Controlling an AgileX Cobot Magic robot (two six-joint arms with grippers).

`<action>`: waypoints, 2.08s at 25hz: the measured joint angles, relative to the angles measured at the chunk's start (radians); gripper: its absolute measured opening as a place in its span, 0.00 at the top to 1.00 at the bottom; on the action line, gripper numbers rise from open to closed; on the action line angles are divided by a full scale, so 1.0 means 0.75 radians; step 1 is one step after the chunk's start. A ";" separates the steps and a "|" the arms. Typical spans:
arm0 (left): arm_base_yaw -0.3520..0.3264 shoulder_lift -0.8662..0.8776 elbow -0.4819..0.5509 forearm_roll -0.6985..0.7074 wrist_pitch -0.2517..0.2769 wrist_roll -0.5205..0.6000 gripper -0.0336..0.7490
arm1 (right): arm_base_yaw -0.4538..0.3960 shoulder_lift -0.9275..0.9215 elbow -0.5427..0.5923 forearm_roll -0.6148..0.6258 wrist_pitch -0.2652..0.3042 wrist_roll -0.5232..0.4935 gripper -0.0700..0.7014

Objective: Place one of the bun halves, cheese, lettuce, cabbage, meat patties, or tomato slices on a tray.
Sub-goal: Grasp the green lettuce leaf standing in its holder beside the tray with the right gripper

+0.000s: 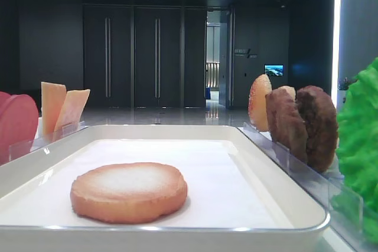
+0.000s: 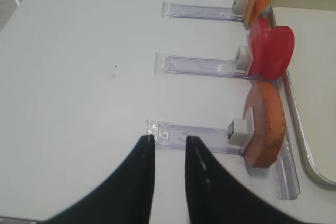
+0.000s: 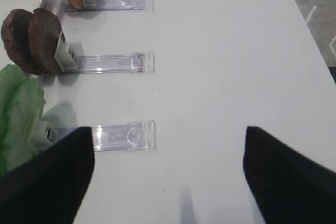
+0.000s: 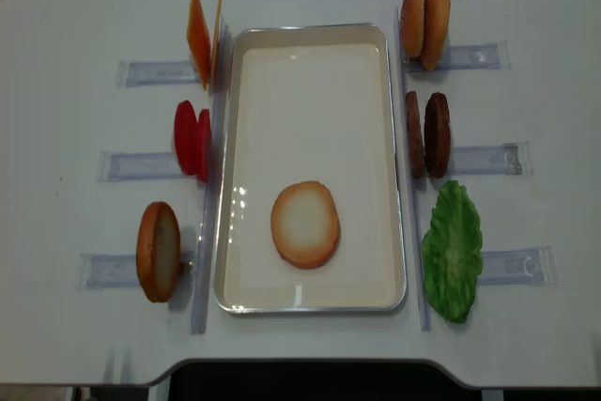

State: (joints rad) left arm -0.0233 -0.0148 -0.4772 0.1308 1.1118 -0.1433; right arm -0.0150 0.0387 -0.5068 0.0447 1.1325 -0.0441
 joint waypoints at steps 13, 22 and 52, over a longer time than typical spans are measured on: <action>0.000 0.000 0.000 0.000 0.000 0.000 0.88 | 0.000 0.454 -0.061 0.005 0.055 -0.001 0.19; 0.000 0.000 0.000 0.000 0.000 0.000 0.89 | 0.000 0.843 -0.223 0.005 0.115 -0.001 0.19; 0.000 0.000 0.000 0.000 0.000 0.000 0.96 | 0.190 1.207 -0.407 0.154 0.120 0.115 0.19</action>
State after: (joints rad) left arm -0.0233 -0.0148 -0.4772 0.1308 1.1118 -0.1433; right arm 0.1278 0.9438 -0.8120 0.1601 1.2224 0.0419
